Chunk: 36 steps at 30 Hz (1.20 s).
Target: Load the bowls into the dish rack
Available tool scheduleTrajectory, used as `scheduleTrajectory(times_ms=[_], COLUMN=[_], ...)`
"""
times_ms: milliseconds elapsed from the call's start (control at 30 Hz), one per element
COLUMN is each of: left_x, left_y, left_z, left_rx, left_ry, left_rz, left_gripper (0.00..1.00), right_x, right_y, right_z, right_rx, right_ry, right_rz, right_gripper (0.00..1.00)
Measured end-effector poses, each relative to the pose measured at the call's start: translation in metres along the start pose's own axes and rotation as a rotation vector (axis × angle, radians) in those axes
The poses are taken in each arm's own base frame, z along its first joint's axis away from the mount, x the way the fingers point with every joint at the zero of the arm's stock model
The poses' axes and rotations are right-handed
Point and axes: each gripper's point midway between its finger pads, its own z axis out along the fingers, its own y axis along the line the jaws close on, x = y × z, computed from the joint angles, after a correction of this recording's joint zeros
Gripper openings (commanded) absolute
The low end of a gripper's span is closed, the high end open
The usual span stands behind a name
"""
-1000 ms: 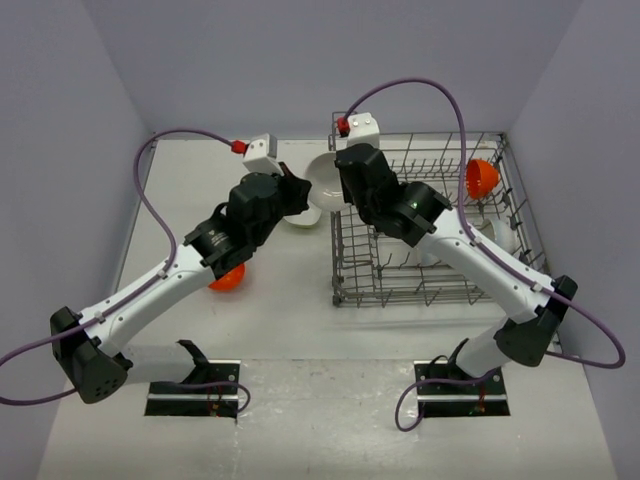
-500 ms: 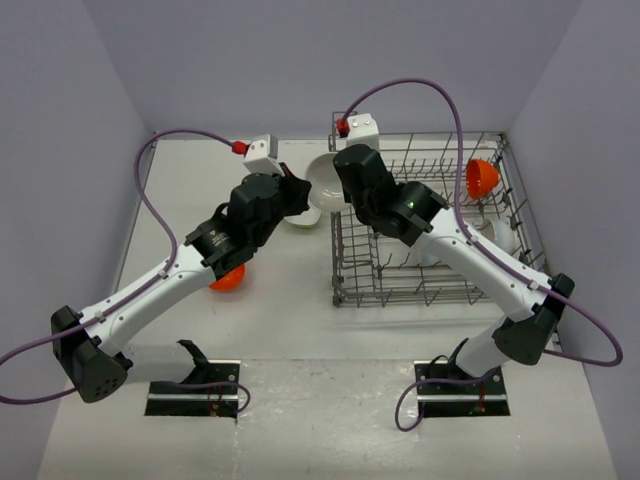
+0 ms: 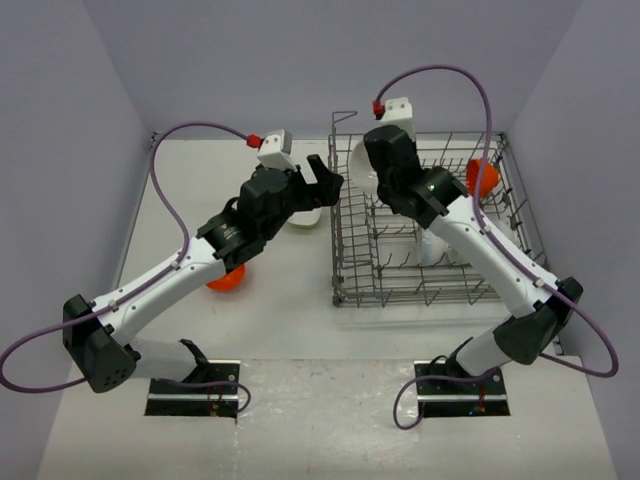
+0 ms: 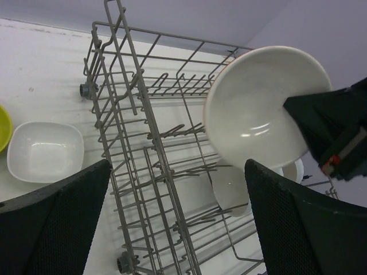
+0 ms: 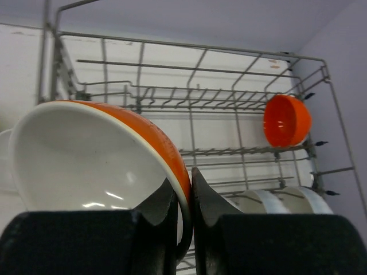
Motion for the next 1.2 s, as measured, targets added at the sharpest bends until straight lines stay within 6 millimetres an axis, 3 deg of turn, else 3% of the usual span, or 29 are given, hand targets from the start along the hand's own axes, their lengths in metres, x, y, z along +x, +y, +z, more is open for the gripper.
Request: scheduleTrajectory(times_ms=[233, 333, 433, 533, 767, 1000, 1200], left_x=[0.005, 0.02, 0.043, 0.07, 0.086, 0.095, 0.103], left_y=[-0.005, -0.005, 0.001, 0.013, 0.033, 0.03, 0.031], left_z=[0.008, 0.024, 0.044, 0.058, 0.071, 0.075, 0.079], left_rx=[0.021, 0.013, -0.007, -0.03, -0.048, -0.013, 0.014], left_ry=[0.018, 0.059, 0.122, 0.203, 0.27, 0.312, 0.344], left_rz=[0.022, 0.042, 0.069, 0.087, 0.084, 0.086, 0.083], left_gripper=[1.0, 1.0, 1.0, 1.0, 1.0, 1.0, 1.0], right_x=[0.005, 0.008, 0.012, 0.022, 0.049, 0.063, 0.074], right_y=[-0.125, -0.159, -0.179, -0.19, -0.206, -0.195, -0.188], right_z=[0.037, 0.044, 0.058, 0.08, 0.129, 0.169, 0.188], right_rx=[0.335, 0.444, 0.53, 0.588, 0.689, 0.729, 0.749], right_ry=[0.066, 0.1, 0.153, 0.222, 0.395, 0.441, 0.486], right_rz=[-0.106, -0.213, -0.325, -0.435, -0.707, -0.964, -1.057], right_gripper=[0.0, 0.0, 0.0, 0.0, 0.0, 0.02, 0.04])
